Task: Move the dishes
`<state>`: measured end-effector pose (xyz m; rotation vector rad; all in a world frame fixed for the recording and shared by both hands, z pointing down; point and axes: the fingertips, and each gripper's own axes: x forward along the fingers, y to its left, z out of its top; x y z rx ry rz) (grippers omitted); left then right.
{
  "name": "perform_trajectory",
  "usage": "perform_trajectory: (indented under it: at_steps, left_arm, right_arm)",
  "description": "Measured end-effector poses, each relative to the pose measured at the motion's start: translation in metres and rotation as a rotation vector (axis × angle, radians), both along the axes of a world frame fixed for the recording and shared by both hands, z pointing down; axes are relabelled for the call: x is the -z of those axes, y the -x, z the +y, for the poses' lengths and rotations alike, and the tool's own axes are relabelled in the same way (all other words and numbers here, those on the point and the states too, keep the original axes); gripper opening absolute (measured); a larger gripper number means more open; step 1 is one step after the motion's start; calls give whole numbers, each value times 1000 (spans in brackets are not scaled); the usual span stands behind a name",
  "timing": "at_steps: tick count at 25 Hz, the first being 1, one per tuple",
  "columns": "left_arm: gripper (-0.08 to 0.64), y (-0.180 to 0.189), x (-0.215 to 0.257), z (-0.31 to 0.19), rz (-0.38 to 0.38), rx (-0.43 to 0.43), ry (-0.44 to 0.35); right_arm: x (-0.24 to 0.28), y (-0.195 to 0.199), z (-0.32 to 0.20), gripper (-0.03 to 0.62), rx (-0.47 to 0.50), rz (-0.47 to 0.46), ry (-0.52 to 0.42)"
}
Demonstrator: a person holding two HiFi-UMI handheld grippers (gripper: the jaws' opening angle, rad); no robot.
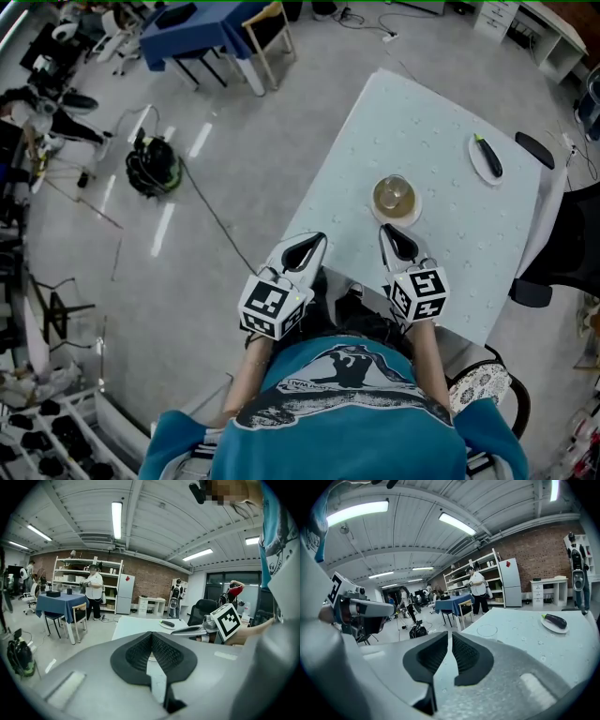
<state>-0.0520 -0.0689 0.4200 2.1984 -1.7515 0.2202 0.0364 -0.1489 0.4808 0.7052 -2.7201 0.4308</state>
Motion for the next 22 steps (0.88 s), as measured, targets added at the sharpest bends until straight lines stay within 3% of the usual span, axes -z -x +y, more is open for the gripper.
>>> perform_trajectory:
  at_steps: [6,17,22]
  left_arm:
    - [12,3,-1,-17,-5,-90,14]
    - [12,30,7,-59,-18,-279,-11]
    - [12,45,8,-73,-8,-335,-21]
  right_arm:
    - [-12,-5,-11,66,-88,36,14]
    - [-27,-1,-56,219,-314,107,22]
    - [-39,9,-80,310,-335,229,-10]
